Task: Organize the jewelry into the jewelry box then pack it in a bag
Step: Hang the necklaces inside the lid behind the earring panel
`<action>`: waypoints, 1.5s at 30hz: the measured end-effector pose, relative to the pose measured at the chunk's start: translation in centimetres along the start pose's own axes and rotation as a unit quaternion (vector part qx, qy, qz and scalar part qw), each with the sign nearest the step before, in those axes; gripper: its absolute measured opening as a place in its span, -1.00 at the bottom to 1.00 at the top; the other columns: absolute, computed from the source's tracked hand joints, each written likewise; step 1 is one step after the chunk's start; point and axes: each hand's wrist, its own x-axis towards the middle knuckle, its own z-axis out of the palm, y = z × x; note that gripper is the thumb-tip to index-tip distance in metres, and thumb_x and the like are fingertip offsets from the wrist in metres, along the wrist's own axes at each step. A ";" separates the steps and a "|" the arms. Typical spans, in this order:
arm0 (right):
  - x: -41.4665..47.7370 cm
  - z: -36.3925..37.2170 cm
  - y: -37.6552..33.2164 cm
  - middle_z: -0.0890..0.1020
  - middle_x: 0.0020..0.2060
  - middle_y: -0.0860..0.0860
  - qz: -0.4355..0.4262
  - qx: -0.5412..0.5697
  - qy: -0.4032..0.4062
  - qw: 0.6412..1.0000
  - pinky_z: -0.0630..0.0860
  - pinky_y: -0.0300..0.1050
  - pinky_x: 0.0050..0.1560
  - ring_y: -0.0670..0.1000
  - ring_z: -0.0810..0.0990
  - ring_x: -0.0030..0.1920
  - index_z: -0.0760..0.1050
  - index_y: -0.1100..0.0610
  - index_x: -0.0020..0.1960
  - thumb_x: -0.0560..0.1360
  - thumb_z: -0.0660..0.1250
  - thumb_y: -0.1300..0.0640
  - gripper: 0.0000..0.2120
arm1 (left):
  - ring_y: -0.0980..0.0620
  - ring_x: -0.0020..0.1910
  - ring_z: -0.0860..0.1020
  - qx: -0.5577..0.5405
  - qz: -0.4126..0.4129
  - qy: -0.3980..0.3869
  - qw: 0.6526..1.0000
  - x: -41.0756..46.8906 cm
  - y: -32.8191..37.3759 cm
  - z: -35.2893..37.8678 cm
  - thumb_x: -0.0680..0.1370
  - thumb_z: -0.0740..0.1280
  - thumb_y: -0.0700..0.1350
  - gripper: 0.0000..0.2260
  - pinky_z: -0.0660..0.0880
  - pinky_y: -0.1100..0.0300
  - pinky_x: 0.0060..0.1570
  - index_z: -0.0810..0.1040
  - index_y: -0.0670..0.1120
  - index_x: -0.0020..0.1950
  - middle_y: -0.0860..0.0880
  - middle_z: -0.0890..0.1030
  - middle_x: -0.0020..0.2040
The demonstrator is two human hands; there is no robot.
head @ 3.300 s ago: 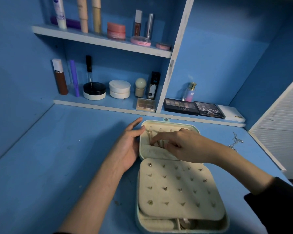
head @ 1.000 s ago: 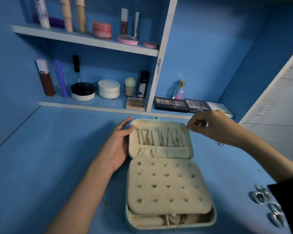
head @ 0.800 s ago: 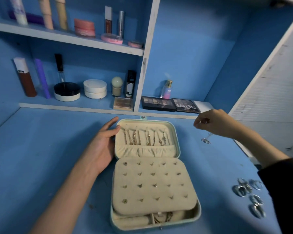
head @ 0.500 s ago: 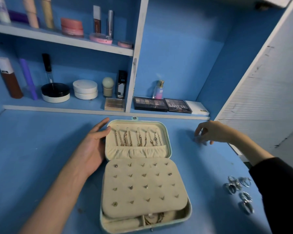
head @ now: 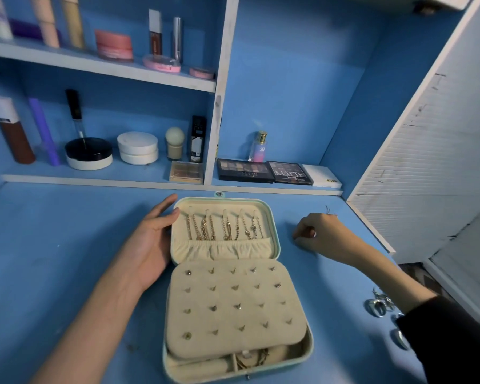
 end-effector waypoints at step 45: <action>-1.0 -9.6 -7.3 0.60 -0.34 -0.03 -0.089 0.370 0.120 0.917 0.53 -0.27 -0.19 -0.03 0.56 -0.29 0.65 0.09 -0.11 0.45 0.32 0.42 -0.73 | -0.04 -0.05 0.60 -0.016 -0.002 -0.003 1.000 0.1 0.0 -0.2 0.57 0.19 -0.27 -0.62 0.47 0.08 -0.20 0.42 -0.02 0.37 -0.08 0.67 -0.06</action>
